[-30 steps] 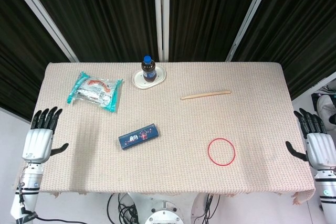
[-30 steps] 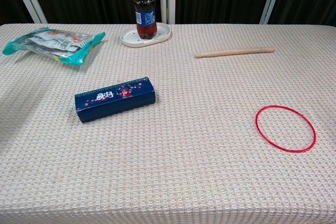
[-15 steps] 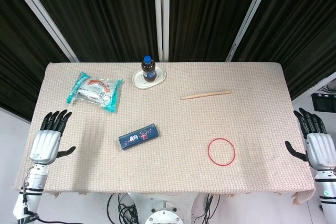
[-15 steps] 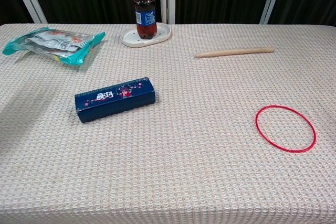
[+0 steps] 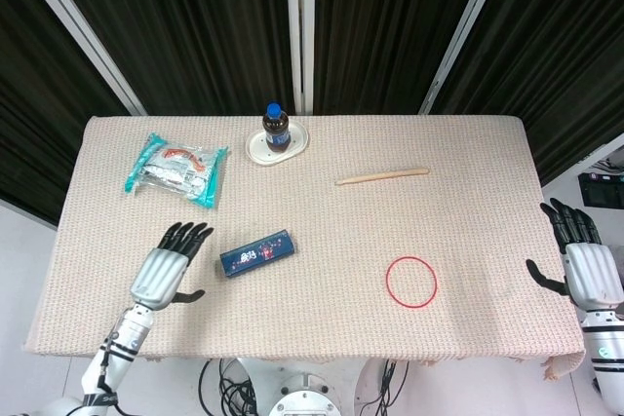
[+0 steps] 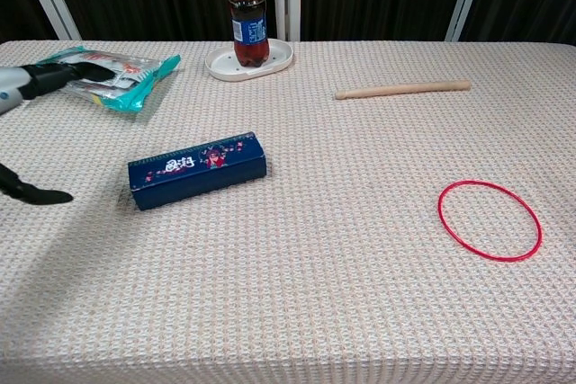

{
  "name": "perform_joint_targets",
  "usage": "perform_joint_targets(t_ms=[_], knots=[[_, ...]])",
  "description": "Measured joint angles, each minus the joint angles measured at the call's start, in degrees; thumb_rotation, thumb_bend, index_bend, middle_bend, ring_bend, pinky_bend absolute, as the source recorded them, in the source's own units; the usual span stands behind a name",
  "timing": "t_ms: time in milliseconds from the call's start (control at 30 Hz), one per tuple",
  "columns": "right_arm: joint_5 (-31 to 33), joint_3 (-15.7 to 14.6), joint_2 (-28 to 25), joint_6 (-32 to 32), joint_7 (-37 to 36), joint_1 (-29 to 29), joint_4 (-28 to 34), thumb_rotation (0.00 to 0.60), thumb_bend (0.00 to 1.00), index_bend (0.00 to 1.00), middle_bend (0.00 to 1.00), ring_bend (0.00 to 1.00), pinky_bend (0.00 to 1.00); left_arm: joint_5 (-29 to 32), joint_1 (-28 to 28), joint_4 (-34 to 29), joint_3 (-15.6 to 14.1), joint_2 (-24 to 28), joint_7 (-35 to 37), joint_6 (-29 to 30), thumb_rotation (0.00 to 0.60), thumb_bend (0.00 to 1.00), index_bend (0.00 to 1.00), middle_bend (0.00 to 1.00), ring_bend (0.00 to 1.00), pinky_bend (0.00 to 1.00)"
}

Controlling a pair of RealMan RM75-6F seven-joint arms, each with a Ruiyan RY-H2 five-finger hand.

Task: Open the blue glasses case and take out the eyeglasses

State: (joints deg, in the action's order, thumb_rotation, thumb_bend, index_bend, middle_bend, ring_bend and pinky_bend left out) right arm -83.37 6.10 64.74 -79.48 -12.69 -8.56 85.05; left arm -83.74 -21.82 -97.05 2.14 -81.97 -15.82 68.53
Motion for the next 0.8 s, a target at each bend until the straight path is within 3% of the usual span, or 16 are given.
perform_joint_targets(t_ms=[100,267,433,800], knots=[[0.4,0.1,-0.1,0.3,-0.2,-0.1,0.0,0.6,0.27,0.0,0.0,0.0,0.0,0.1,-1.9,0.5,0.3,-2.4,-0.9,-2.4,0.6,0.04,0.04,0.06,0.0,0.08],[0.4,0.1,-0.2,0.3,-0.6,-0.2,-0.1,0.6,0.27,0.0,0.0,0.0,0.0,2.1,-4.5,1.9,2.0,-5.4,-3.1,-5.0,0.6,0.05,0.04,0.09,0.07,0.25],[0.7,0.2,-0.2,0.7,-0.7,-0.3,-0.3,0.6,0.27,0.0,0.0,0.0,0.0,6.1,-6.1,3.9,3.9,-7.2,-4.0,-6.8,0.6,0.06,0.04,0.13,0.1,0.28],[0.9,0.1,-0.2,1.0,-0.4,-0.4,-0.2,0.6,0.27,0.0,0.0,0.0,0.0,8.1,-9.7,10.2,5.0,-10.5,-0.7,-10.7,0.6,0.07,0.05,0.2,0.16,0.34]])
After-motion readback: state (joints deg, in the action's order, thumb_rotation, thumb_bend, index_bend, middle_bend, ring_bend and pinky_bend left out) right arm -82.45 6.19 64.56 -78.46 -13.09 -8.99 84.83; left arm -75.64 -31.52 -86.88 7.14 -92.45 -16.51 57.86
